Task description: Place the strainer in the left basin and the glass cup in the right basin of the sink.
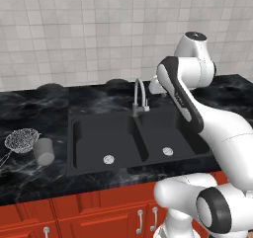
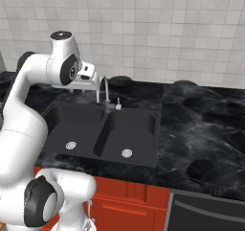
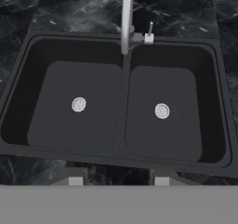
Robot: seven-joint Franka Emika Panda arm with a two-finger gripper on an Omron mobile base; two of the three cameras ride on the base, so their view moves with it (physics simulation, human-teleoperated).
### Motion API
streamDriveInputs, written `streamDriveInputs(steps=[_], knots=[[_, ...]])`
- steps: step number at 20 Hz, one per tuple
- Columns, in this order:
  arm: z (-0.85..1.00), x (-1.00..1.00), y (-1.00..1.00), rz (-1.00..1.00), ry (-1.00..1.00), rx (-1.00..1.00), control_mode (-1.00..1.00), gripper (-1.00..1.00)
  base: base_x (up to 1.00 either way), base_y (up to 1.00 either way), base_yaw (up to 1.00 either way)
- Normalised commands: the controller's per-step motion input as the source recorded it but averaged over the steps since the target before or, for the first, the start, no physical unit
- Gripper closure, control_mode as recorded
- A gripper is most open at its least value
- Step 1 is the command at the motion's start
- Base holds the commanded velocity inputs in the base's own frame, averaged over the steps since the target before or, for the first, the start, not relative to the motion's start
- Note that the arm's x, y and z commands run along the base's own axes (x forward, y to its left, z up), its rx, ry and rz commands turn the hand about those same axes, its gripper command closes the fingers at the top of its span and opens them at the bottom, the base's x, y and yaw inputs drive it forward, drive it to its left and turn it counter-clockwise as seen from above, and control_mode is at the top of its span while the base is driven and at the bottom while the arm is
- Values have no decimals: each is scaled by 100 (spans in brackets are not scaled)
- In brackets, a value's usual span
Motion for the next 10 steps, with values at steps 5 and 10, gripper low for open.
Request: streamDriveInputs(steps=[5,10], knots=[[0,0,7,0,0,0,-100,-100,0,0,0],[0,0,24,0,0,0,-100,-100,0,0,0]])
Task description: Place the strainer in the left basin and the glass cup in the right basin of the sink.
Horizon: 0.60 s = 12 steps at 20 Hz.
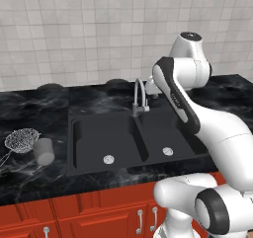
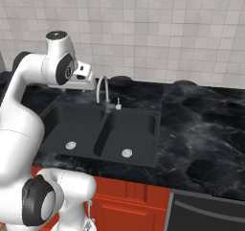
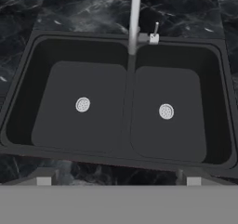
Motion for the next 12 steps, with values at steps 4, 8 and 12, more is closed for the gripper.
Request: streamDriveInputs(steps=[4,8,12], knots=[[-1,0,36,0,0,0,-100,-100,0,0,0],[-2,0,41,0,0,0,-100,-100,0,0,0],[-4,0,43,0,0,0,-100,-100,0,0,0]])
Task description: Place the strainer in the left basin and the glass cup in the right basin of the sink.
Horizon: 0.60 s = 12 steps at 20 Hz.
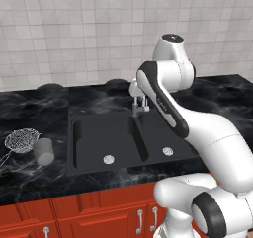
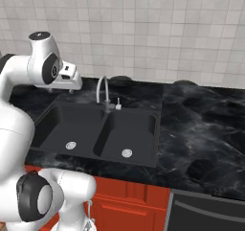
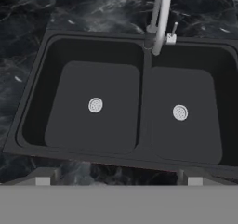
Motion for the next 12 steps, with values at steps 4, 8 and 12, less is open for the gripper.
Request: streamDriveInputs(steps=[4,8,12], knots=[[-6,0,44,0,0,0,-100,-100,0,0,0],[-8,0,42,0,0,0,-100,-100,0,0,0],[-13,0,44,0,0,0,-100,-100,0,0,0]])
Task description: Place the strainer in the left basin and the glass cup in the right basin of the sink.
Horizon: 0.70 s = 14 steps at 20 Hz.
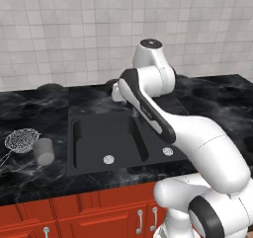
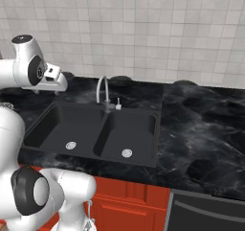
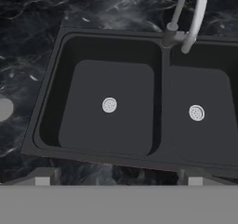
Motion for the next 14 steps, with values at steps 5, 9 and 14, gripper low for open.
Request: streamDriveInputs(steps=[5,9,14], knots=[[-19,0,46,0,0,0,-100,-100,0,0,0],[-24,0,47,0,0,0,-100,-100,0,0,0],[-24,0,46,0,0,0,-100,-100,0,0,0]])
